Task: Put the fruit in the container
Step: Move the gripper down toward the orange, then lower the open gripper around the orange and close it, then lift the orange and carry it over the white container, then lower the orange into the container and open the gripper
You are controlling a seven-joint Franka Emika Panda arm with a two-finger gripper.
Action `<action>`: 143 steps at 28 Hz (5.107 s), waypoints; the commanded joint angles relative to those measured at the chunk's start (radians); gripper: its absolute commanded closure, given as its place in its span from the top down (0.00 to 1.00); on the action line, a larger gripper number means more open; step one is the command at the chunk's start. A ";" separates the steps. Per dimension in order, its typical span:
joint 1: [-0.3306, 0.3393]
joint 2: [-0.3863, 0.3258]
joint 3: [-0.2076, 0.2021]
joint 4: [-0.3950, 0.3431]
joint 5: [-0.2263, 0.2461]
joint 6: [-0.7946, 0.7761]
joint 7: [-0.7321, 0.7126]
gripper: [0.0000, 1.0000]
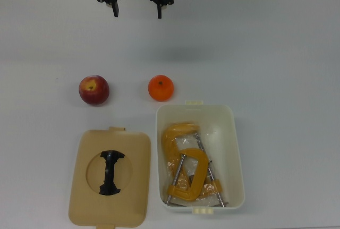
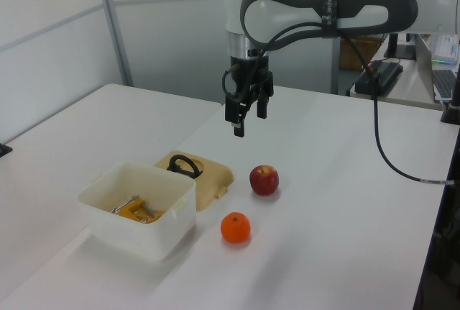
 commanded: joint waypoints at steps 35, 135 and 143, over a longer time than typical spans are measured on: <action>0.010 0.202 0.111 -0.217 -0.219 0.249 0.170 1.00; -0.033 0.293 0.129 0.203 -0.012 0.285 0.213 0.00; -0.007 0.399 0.138 0.204 -0.131 0.459 0.379 0.00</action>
